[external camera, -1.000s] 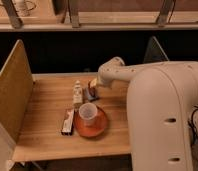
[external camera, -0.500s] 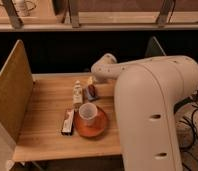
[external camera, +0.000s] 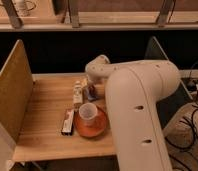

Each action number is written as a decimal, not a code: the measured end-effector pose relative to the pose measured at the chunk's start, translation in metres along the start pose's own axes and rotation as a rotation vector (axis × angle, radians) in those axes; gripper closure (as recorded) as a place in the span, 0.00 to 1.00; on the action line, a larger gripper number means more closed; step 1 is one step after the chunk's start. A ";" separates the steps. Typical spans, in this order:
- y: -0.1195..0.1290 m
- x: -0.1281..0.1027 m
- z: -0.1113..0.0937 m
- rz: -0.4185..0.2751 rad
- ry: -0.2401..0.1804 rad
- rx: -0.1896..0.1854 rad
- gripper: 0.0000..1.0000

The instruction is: Drag the pepper across the table

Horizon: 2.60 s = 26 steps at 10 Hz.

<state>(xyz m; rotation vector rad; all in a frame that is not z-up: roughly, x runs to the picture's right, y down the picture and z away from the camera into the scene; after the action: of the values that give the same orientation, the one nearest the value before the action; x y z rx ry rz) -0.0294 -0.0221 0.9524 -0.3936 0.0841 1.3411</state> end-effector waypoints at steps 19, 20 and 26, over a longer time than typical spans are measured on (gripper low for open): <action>-0.005 -0.002 0.048 0.066 0.084 -0.020 0.99; -0.006 -0.004 0.047 0.066 0.080 -0.021 1.00; -0.041 -0.003 0.040 0.157 0.043 0.024 1.00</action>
<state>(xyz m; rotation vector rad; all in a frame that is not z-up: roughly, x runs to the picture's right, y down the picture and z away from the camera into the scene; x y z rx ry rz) 0.0026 -0.0194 1.0002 -0.4018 0.1693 1.4856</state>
